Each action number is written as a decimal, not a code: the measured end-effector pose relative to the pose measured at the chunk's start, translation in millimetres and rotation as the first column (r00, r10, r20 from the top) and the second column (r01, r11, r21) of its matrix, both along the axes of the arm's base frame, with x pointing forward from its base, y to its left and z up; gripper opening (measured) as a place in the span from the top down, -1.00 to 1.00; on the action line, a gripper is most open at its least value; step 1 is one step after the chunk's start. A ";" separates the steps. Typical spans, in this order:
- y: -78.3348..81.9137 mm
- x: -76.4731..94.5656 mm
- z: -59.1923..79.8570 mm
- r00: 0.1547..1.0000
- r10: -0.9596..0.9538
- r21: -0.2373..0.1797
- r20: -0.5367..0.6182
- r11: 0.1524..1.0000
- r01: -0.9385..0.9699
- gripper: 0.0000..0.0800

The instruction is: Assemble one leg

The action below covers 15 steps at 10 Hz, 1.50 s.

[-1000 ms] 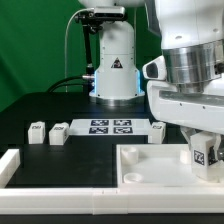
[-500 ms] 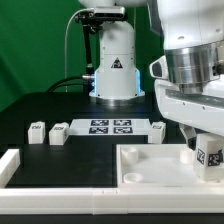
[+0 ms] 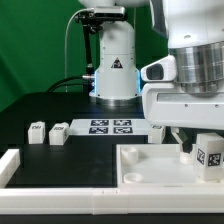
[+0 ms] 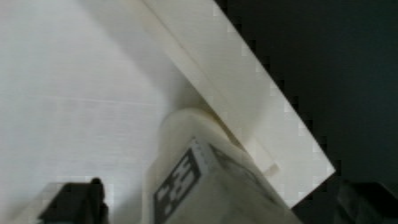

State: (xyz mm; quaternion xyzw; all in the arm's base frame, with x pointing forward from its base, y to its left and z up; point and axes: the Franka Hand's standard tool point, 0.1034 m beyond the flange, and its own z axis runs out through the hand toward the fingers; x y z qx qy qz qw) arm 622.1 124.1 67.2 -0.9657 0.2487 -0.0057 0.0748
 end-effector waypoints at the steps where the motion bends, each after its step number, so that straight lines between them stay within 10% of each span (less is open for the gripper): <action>1: 0.3 0.2 0.1 0.987 0.157 -0.034 0.020 0.987 -0.156 -0.62; 5: -6.1 4.3 -1.5 0.824 0.563 -0.104 0.064 0.825 -0.556 -0.62; 10: -5.4 4.1 -1.6 0.824 0.563 -0.103 0.064 0.825 -0.555 0.28; 15: -6.9 4.5 -1.8 0.925 0.376 -0.076 0.060 0.925 -0.372 0.28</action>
Offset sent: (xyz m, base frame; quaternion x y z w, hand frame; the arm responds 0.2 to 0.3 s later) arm 0.0065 -0.0063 -0.0018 -0.0192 0.0399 -0.3229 0.9454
